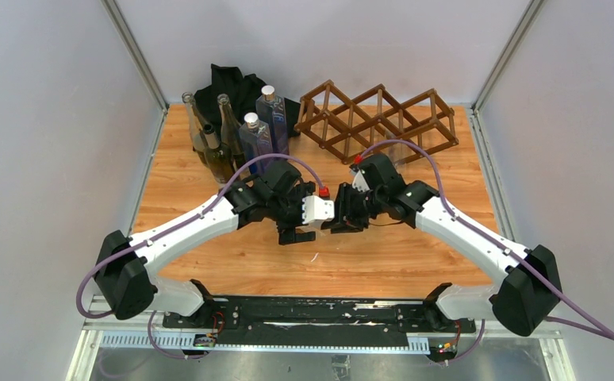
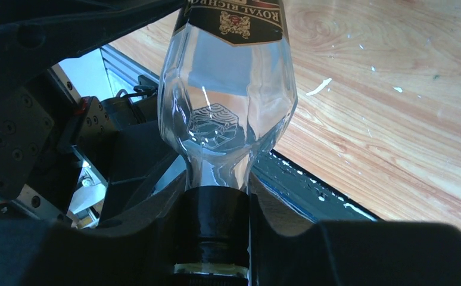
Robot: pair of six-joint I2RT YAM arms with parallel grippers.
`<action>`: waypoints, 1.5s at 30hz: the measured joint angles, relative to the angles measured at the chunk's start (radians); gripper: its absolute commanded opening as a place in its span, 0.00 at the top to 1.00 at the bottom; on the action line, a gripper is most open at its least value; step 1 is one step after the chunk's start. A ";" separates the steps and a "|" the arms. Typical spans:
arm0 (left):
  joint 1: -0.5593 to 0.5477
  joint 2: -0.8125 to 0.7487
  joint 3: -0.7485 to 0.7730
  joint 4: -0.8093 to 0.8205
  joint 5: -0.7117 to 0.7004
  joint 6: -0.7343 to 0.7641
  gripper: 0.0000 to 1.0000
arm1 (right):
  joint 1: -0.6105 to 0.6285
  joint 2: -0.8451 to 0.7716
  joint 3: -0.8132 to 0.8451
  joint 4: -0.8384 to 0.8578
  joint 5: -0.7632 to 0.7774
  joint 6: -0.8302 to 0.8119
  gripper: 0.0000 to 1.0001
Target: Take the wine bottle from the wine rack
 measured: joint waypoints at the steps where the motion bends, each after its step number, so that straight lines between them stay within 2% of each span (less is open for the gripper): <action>1: 0.000 0.000 0.000 -0.001 -0.005 0.006 0.00 | 0.000 0.002 0.005 -0.001 -0.001 -0.005 1.00; 10: 0.028 0.000 0.037 -0.048 -0.005 0.075 0.00 | 0.000 0.002 0.037 0.019 -0.075 -0.081 1.00; 15: 0.064 -0.005 0.041 -0.076 0.054 0.083 0.03 | 0.000 0.003 0.062 0.018 -0.077 -0.112 1.00; 17: 0.064 -0.005 0.041 -0.083 0.095 0.079 0.12 | 0.000 0.005 0.078 0.021 -0.080 -0.114 1.00; 19: 0.067 -0.005 0.043 -0.082 0.117 0.060 0.27 | 0.000 0.006 0.082 0.019 -0.090 -0.113 1.00; 20: 0.069 -0.005 0.043 -0.082 0.122 0.048 0.36 | 0.000 0.007 0.082 0.020 -0.094 -0.114 0.96; 24: 0.069 -0.005 0.043 -0.082 0.134 0.001 0.80 | 0.000 0.008 0.082 0.019 -0.107 -0.108 0.53; 25: 0.070 -0.006 0.042 -0.079 0.133 -0.004 0.96 | 0.000 0.008 0.082 0.022 -0.105 -0.108 0.44; 26: 0.070 -0.008 0.041 -0.076 0.126 -0.020 1.00 | 0.000 0.008 0.082 0.027 -0.107 -0.108 0.36; 28: 0.076 -0.013 0.038 -0.076 0.129 -0.060 1.00 | 0.000 0.001 0.087 0.065 -0.101 -0.111 0.26; 34: 0.126 -0.047 0.076 -0.069 0.229 -0.185 1.00 | -0.016 -0.068 0.086 0.155 -0.080 -0.147 0.13; 38: 0.198 -0.048 0.121 -0.071 0.298 -0.268 1.00 | -0.016 -0.156 0.082 0.209 -0.063 -0.201 0.10; 45: 0.219 -0.074 0.147 -0.069 0.463 -0.393 1.00 | -0.016 -0.204 0.052 0.316 -0.100 -0.290 0.07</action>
